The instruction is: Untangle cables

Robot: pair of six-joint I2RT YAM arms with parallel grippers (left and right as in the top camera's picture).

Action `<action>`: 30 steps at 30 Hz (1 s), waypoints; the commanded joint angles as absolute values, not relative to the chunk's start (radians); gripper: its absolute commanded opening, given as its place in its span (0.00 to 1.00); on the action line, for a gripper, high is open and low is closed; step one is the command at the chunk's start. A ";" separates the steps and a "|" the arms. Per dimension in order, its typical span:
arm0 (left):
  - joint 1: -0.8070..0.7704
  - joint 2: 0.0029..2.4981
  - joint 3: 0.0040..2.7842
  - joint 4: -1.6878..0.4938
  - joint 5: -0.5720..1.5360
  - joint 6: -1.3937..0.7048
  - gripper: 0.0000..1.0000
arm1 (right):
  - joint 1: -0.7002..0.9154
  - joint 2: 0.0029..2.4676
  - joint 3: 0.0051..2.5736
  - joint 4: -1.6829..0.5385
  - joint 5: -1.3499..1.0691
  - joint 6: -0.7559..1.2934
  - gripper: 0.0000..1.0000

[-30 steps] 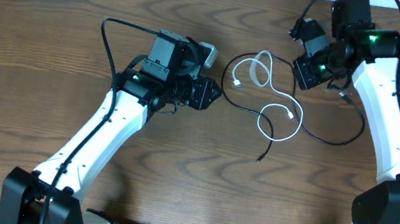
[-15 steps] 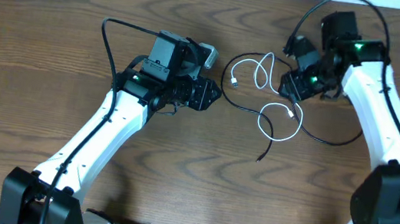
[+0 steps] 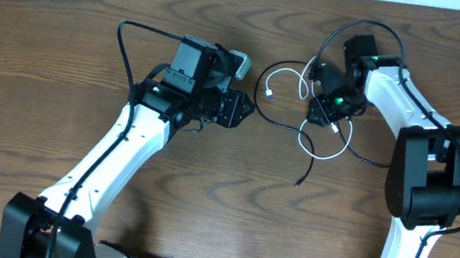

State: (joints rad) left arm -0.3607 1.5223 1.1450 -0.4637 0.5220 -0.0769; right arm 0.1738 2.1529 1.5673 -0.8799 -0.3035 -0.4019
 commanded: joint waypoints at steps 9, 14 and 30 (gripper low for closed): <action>-0.356 1.508 1.150 -0.464 0.535 -0.037 0.40 | 0.191 2.152 1.721 -1.066 -0.377 -0.514 0.47; -0.356 1.508 1.149 -0.464 0.535 -0.037 0.40 | 0.196 2.153 1.761 -1.029 -0.320 -0.514 0.60; -0.356 1.508 1.147 -0.470 0.535 -0.033 0.40 | 0.183 2.205 1.757 -0.981 -0.307 -0.500 0.71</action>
State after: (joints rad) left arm -0.3607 1.5223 1.1450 -0.4641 0.5220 -0.0498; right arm 0.1867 2.1620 1.7454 -0.9794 -0.2737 -0.5030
